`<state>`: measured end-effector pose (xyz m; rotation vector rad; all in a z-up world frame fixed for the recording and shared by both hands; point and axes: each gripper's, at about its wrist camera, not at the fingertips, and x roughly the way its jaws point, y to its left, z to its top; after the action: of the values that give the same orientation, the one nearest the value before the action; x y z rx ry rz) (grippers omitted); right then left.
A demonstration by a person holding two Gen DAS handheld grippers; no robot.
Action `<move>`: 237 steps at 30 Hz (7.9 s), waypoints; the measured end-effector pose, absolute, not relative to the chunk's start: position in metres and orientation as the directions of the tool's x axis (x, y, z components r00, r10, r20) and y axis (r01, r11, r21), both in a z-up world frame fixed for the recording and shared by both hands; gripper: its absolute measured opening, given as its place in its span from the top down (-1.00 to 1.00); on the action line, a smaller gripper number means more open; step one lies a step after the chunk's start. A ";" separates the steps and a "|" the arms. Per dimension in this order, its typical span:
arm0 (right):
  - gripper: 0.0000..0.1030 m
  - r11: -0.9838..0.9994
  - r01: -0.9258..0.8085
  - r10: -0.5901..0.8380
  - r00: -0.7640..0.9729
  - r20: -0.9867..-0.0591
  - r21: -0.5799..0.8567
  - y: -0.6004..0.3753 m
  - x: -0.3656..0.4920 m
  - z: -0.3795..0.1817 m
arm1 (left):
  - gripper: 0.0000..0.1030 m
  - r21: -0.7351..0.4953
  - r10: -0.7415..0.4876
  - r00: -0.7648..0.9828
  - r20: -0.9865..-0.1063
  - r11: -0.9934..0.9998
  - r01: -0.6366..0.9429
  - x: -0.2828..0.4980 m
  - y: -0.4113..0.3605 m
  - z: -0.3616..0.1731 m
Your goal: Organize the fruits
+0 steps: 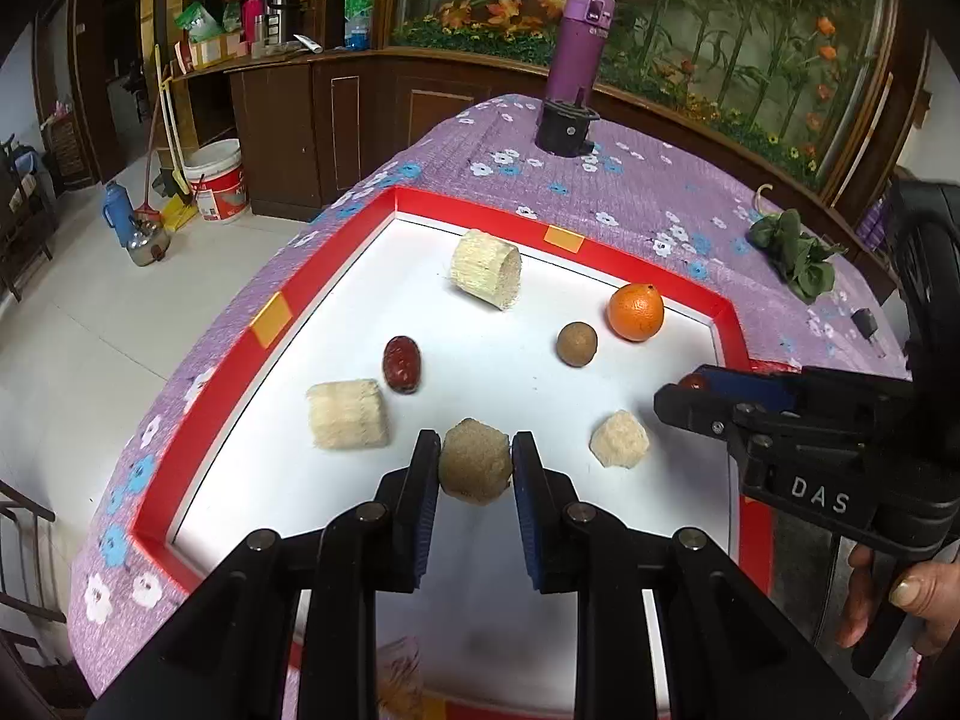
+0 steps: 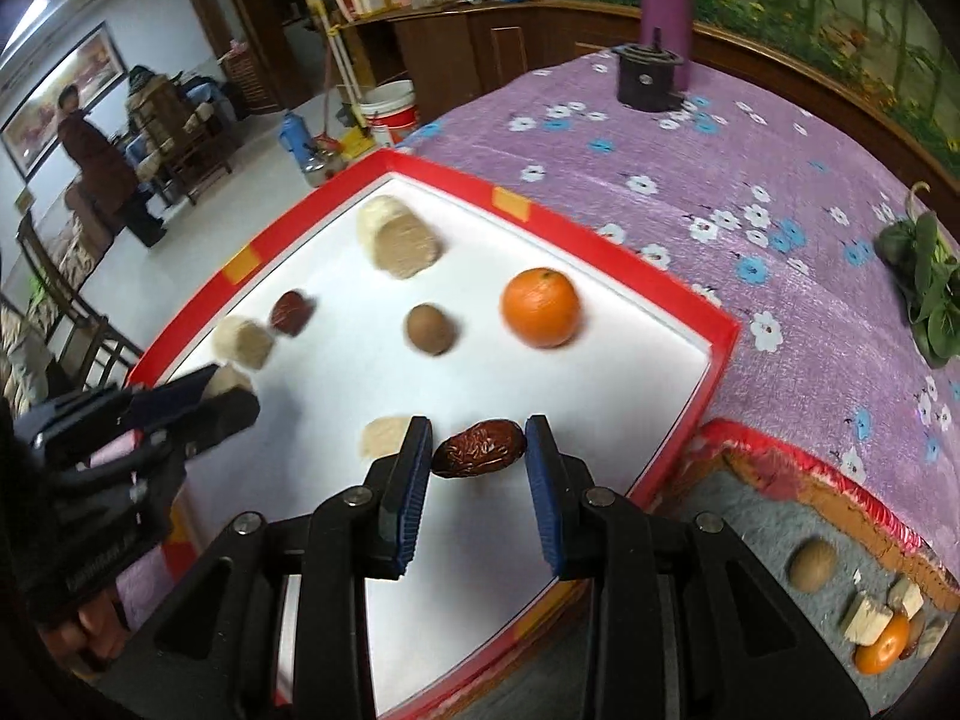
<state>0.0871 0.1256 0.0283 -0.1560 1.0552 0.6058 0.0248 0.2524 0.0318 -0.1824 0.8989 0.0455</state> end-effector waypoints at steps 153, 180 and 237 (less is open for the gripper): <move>0.40 0.965 -0.220 0.234 0.484 -0.843 0.141 -0.222 0.033 0.021 | 0.65 -0.146 -0.340 0.462 -0.819 0.903 0.405 0.070 -0.036 0.018; 0.39 0.939 -0.294 0.305 0.462 -0.833 0.181 -0.130 -0.058 0.037 | 0.64 -0.191 -0.337 0.552 -0.763 0.933 0.306 -0.048 0.029 0.041; 0.39 0.746 -0.648 0.489 0.375 -0.788 0.155 0.078 0.004 0.069 | 0.54 -0.240 -0.223 0.648 -0.728 0.969 0.063 -0.028 0.205 0.065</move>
<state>0.0044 0.0783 0.0691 -0.1916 0.9358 0.7329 -0.0282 0.2045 0.0650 -0.2000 0.8518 -0.1639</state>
